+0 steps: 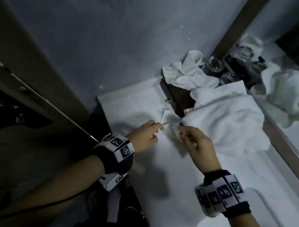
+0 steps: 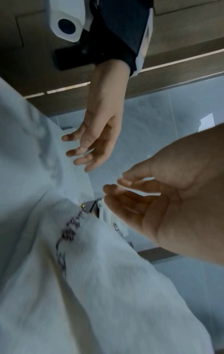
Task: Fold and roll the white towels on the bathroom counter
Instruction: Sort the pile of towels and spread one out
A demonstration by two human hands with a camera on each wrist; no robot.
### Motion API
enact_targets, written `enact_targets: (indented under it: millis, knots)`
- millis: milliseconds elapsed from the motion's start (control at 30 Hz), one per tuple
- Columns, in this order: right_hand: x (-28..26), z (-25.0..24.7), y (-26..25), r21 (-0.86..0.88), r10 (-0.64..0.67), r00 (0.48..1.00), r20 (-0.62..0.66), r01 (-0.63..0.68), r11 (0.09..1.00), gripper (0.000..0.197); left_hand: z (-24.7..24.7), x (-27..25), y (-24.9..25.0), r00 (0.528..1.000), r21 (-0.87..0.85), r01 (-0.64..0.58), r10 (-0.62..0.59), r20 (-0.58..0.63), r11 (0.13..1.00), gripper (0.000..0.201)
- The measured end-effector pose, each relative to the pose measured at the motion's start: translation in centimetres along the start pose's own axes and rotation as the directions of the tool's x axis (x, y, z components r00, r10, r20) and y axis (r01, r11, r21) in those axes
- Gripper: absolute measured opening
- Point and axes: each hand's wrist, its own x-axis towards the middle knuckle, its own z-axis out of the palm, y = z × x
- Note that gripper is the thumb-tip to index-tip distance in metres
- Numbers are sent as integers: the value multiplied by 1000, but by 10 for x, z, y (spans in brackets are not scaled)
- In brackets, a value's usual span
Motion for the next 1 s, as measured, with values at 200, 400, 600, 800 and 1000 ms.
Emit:
enact_targets:
  millis: [200, 400, 600, 800, 1000]
  knots:
    - [5, -44, 31, -288, -77, 985, -153, 30, 957, 48, 34, 52, 50, 995, 102, -95, 93, 17, 990, 75]
    - [18, -65, 53, -541, 105, 931, -349, -292, 788, 85, 43, 93, 89, 992, 19, -119, 120, -44, 993, 81]
    - [29, -74, 58, -286, 144, 896, -420, -281, 916, 46, 45, 107, 94, 991, -84, -136, 135, -16, 987, 56]
    - [16, -60, 10, -31, -99, 921, -377, 94, 995, 36, 25, 83, 77, 953, -382, -304, 283, -111, 873, 92]
    - [11, -45, -23, 53, -198, 953, -231, 215, 975, 50, -6, 46, 55, 958, -440, -226, 117, -262, 869, 55]
